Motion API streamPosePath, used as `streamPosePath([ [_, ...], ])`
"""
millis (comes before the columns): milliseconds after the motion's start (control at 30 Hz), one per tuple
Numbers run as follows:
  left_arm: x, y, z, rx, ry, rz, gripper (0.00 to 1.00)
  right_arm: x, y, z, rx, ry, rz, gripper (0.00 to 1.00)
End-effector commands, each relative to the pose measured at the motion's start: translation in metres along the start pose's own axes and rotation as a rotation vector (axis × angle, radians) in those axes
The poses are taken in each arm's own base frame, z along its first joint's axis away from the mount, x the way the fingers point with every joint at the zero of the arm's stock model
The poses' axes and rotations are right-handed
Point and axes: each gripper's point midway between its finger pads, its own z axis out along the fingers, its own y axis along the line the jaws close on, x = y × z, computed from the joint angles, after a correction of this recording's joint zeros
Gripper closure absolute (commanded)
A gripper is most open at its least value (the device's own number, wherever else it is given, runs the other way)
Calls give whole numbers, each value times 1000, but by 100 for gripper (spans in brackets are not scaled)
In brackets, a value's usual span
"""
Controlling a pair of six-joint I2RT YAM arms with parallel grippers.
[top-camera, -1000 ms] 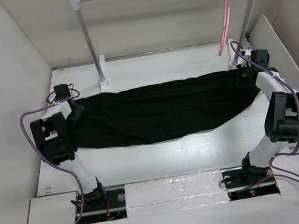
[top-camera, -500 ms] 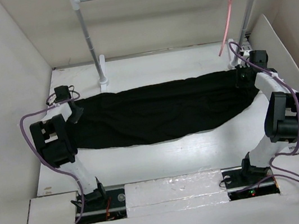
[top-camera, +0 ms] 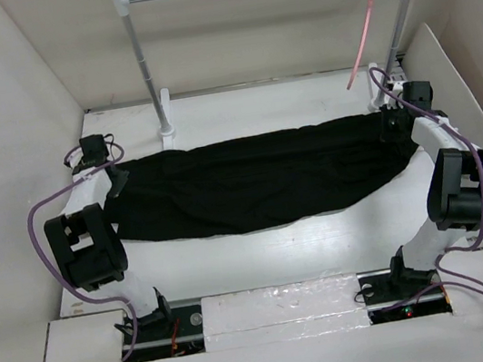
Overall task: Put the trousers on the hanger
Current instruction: Fold the trousers
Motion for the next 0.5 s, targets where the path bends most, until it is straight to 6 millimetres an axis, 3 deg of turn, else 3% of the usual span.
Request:
streamPosePath([
  [0, -5, 9, -18, -12, -31, 17, 100, -21, 4, -9, -27, -69, -11, 100],
  [200, -19, 1, -50, 50, -68, 4, 100, -25, 0, -16, -31, -85, 12, 100],
  [333, -37, 0, -88, 108, -154, -29, 100, -38, -9, -27, -23, -120, 42, 100],
  [467, -56, 1, -112, 126, -241, -65, 100, -53, -12, -33, -21, -154, 52, 100],
])
